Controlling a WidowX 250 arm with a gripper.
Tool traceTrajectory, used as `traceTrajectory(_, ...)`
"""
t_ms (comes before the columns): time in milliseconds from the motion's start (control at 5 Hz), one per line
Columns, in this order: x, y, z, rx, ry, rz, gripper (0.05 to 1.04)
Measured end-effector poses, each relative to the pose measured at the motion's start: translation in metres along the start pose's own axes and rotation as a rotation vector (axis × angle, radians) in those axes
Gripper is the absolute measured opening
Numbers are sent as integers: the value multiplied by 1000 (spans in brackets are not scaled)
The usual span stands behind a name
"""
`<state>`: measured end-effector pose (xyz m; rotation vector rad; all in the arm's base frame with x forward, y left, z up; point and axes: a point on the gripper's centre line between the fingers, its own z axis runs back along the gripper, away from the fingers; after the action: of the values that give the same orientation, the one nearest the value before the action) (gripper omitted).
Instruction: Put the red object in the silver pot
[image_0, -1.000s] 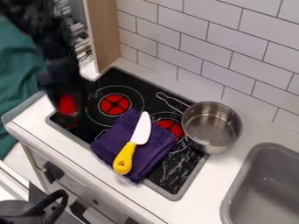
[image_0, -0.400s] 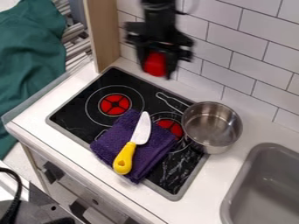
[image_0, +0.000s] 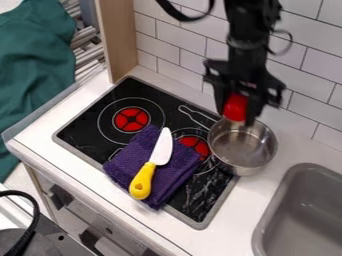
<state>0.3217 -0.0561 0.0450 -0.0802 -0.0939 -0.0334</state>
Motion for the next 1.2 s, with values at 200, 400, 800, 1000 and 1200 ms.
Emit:
traceTrajectory(200,7,-8,-16,-20,20,-21,542)
traceTrajectory(400,9,-7,-31,-17,52,-26,542)
traceTrajectory(800,-11,1,-43,-16,114,-23,611)
traceTrajectory(1000,-18,-2,-46,-42,133,-31,915)
traceTrajectory(1200,-18,-4,-44,-57,120,-48,1019)
